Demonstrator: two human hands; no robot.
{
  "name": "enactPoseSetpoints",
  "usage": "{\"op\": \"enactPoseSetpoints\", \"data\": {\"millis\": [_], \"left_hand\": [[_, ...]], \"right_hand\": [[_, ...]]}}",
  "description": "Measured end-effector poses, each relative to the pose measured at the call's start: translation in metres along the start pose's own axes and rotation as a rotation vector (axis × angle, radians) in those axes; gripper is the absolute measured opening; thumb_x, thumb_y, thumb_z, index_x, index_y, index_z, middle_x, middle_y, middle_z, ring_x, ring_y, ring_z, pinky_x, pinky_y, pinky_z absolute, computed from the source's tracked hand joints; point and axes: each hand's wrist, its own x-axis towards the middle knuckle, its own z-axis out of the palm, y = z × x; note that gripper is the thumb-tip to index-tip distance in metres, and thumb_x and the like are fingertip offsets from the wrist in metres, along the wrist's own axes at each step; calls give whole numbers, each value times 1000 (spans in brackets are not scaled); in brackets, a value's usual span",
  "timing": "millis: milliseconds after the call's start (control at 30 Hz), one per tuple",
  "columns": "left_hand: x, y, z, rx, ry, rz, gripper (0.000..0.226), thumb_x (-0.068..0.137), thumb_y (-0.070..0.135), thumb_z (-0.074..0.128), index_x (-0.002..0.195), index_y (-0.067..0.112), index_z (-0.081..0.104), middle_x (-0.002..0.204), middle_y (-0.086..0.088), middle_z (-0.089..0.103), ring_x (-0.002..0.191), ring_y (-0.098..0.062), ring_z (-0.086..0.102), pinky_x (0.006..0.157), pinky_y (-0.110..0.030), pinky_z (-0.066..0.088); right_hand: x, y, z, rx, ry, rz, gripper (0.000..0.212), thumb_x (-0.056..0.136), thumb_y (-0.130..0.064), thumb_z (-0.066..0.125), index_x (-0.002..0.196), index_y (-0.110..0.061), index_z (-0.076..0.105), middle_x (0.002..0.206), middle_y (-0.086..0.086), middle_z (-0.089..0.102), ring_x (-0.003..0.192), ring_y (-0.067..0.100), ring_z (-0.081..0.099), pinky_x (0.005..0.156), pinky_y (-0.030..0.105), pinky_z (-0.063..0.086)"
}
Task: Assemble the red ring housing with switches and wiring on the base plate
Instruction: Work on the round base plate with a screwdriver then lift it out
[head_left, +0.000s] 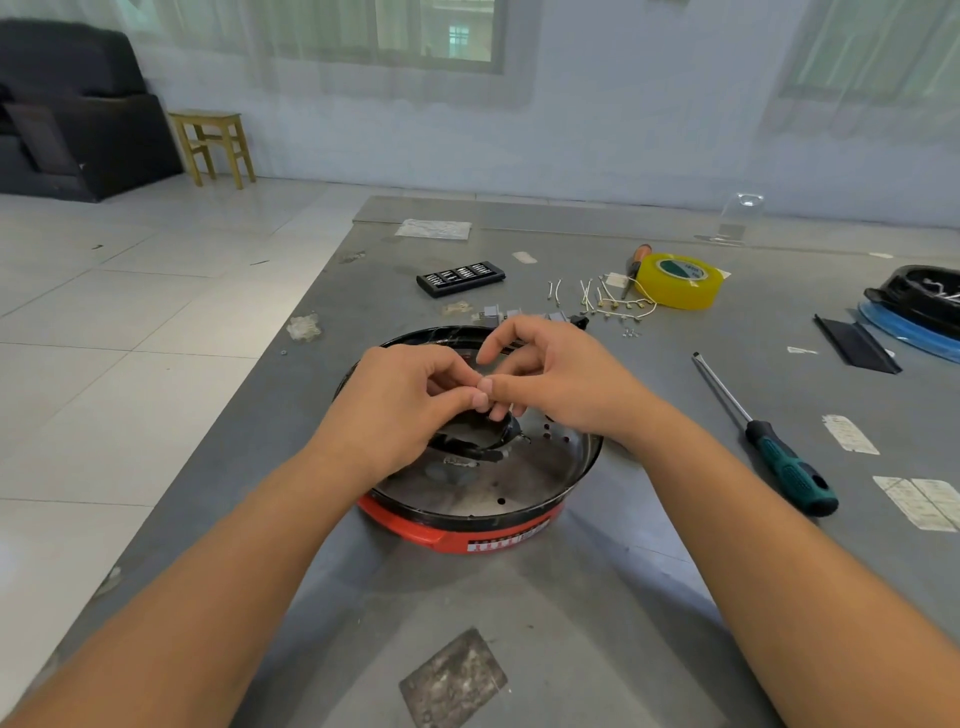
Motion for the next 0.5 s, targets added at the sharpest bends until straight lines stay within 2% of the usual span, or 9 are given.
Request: {"op": "enactPoseSetpoints", "data": {"millis": [100,233,267,333,367,433,467,500], "left_hand": [[0,1,1,25,4,-8,10,87,31,84,85,38,78,76,22,73,78,2,69,73,-19,56],[0,3,3,32,-15,-3,16,88,30,83,80,40,74,74,21,72,77,0,68,73,-20,55],[0,3,3,31,-18,-4,15,88,29,83,80,38,75,73,20,72,76,1,68,73,-21,55],[0,5,3,25,-29,-16,14,89,28,83,80,37,76,74,21,72,76,3,68,74,-20,56],[0,5,2,31,-35,-22,15,89,28,83,80,38,75,75,22,72,77,4,68,74,-19,56],[0,7,2,40,-50,-33,16,89,28,82,79,38,75,76,20,73,78,5,68,77,-19,57],[-1,8,1,37,-58,-40,16,89,28,82,80,38,75,77,20,74,78,5,69,78,-19,58],[-1,9,1,33,-65,-48,15,90,27,82,80,38,75,78,19,74,78,5,69,78,-20,59]], "right_hand": [[0,0,0,28,-29,1,19,94,-15,74,109,-14,63,80,2,79,73,16,77,67,21,57],[-2,-4,-10,1,-81,11,13,96,-18,71,108,-17,67,84,3,79,77,16,76,69,23,58],[-3,-5,-17,13,-44,11,10,97,-17,69,108,-18,68,86,2,79,79,16,76,70,24,59],[-3,-3,-32,14,130,32,8,100,-17,64,104,-18,70,87,-2,79,80,14,75,73,27,61],[-3,1,-40,-59,253,66,8,100,-17,62,101,-20,70,85,-3,78,79,13,74,75,30,61],[-3,12,-55,-396,441,189,11,101,-22,58,100,-22,68,87,-4,76,84,17,72,81,39,61],[-3,18,-60,-598,438,279,12,101,-26,55,104,-24,66,95,-3,75,89,21,69,83,43,60],[-4,24,-64,-749,367,379,13,102,-28,54,107,-24,65,104,0,73,95,23,66,86,44,58]]}}
